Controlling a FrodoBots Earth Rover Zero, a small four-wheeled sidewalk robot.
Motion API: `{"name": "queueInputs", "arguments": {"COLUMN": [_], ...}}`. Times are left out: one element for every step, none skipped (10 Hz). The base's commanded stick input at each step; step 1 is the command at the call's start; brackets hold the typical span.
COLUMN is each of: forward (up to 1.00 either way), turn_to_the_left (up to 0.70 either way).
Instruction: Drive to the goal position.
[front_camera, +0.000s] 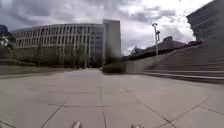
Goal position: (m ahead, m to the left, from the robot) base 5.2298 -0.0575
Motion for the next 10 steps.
{"name": "queueInputs", "arguments": {"forward": [0.70, 0.70, 0.70, 0.70, 0.70, 0.70, 0.70, 0.70, 0.70, 0.70], "turn_to_the_left": [0.00, 0.00, 0.00, 0.00, 0.00, 0.00, 0.00, 0.00, 0.00, 0.00]}}
